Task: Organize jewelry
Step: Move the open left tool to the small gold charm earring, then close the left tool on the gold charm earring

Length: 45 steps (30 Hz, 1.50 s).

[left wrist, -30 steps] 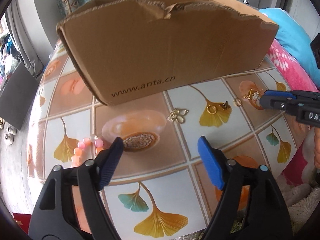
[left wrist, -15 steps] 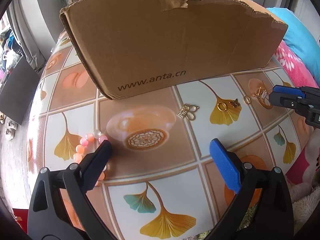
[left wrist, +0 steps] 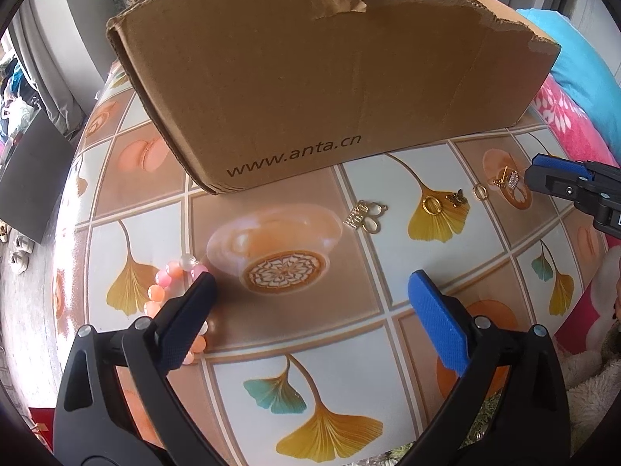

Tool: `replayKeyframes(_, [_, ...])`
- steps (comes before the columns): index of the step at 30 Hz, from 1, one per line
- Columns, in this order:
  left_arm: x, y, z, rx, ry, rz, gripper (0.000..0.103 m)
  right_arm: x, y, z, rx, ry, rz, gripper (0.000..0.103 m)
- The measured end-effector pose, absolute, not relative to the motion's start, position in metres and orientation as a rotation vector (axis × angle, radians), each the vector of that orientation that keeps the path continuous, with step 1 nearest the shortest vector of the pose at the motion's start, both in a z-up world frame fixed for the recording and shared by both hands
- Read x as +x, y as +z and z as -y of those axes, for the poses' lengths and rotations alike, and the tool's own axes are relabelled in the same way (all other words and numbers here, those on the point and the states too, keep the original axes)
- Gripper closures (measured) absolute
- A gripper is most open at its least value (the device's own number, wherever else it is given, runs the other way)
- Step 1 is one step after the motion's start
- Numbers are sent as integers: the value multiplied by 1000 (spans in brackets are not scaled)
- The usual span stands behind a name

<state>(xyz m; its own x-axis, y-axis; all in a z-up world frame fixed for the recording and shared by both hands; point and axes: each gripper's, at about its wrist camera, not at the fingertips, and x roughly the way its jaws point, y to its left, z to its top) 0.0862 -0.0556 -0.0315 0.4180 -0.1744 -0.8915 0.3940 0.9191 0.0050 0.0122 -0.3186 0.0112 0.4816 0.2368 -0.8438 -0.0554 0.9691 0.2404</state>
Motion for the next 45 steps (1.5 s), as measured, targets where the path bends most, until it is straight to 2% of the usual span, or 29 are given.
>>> replayKeyframes(6, [84,-13,59,230,-420,-964,9,9,16,312,202,225,-1027,71])
replayKeyframes(7, [84,-11,63,242,-435,-951,15,9,16,310,199,235,-1023,71])
replayKeyframes(8, [84,-11,66,261,-447,-942,27,10,16,306,195,248,-1020,71])
replayKeyframes(10, [85,-14,73,285,-465,-951,36,11,17,301,192,262,-1018,71])
replayKeyframes(11, [86,-16,75,292,-485,-960,44,11,17,299,193,271,-1016,71])
replayKeyframes(14, [86,-18,80,298,-510,-970,58,12,17,294,197,293,-1010,71])
replayKeyframes(17, [87,-18,83,292,-534,-975,66,13,16,291,193,303,-1013,71])
replayKeyframes(27, [93,-23,82,297,-534,-987,74,16,14,291,203,320,-1016,71])
replayKeyframes(29, [92,-23,83,309,-544,-985,82,17,13,289,204,320,-1016,71])
replayKeyframes(32, [91,-24,92,331,-554,-984,87,18,13,291,207,318,-1015,71])
replayKeyframes(43, [90,-23,98,373,-552,-971,87,17,12,294,218,316,-1012,71])
replayKeyframes(45, [89,-23,96,380,-556,-963,90,16,13,295,219,315,-1009,71])
